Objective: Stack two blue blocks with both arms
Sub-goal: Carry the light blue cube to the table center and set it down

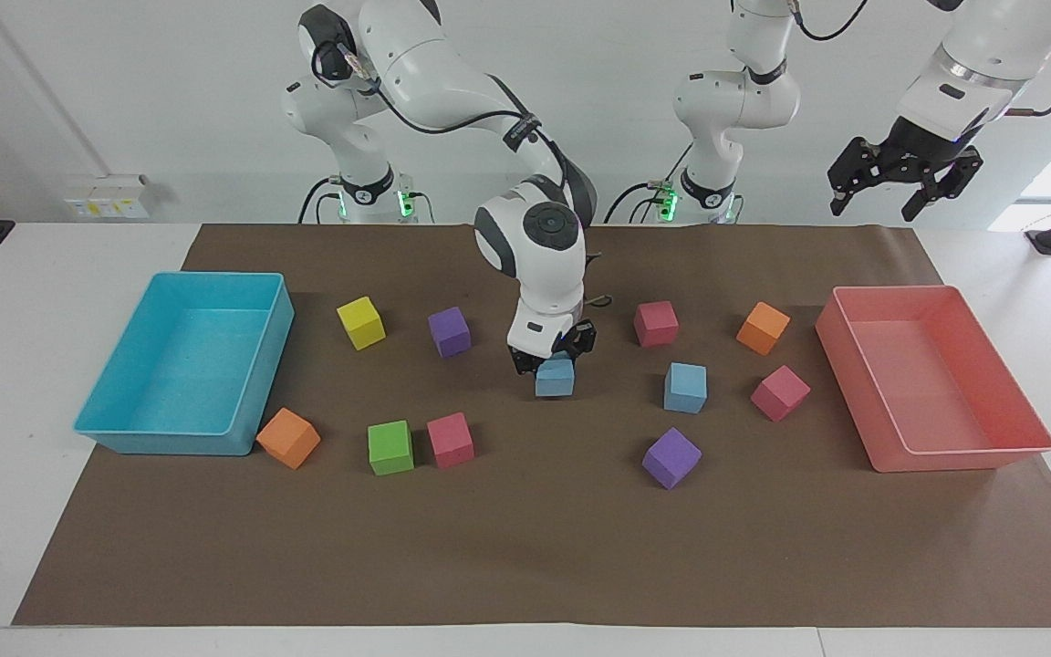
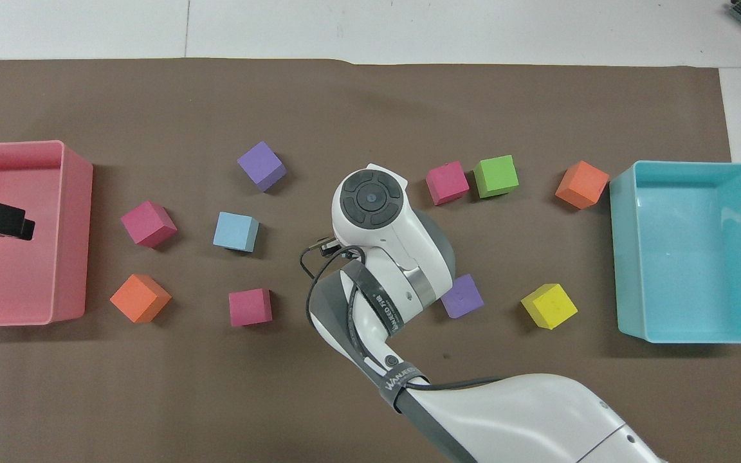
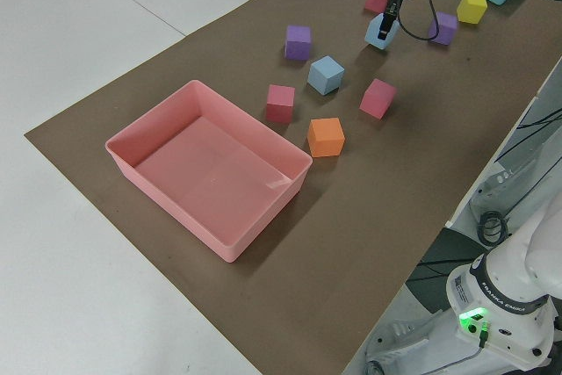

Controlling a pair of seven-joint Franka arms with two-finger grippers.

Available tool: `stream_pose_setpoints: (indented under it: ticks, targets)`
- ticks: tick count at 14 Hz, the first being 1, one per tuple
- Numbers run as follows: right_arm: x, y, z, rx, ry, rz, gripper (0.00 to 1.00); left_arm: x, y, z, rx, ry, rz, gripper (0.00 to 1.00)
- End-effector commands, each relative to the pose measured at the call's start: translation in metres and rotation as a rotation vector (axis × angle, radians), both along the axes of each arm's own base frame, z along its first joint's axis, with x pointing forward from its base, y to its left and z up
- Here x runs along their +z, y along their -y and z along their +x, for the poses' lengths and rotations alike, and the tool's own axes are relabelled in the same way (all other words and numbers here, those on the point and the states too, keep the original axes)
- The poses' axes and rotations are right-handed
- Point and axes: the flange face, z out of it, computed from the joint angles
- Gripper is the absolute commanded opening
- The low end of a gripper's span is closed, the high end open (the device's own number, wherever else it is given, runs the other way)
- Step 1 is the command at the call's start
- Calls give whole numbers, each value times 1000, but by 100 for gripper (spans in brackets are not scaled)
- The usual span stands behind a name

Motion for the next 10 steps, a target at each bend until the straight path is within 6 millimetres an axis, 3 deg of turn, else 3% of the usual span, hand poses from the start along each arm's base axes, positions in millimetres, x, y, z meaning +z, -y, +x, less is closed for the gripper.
stream_pose_setpoints:
  ticks: [1, 5, 6, 7, 8, 10]
  targets:
    - [-11, 6, -6, -6, -6, -17, 0, 4, -5, -7, -5, -6, 5, 100]
    - [-14, 9, -9, 5, -6, -38, 0, 4, -4, -7, -5, -6, 4, 100]
    - [-13, 9, -9, 5, -5, -37, 27, 4, -4, -7, -5, -6, 4, 100]
    - [-13, 8, -10, 1, -6, -38, 82, 4, -4, -7, -5, -6, 4, 100]
    - [-11, 8, -9, 0, -4, -41, 100, 4, -3, -7, -4, -6, 4, 100]
    - [1, 9, -7, -5, 15, -28, 100, 4, -4, -7, -4, -6, 4, 100]
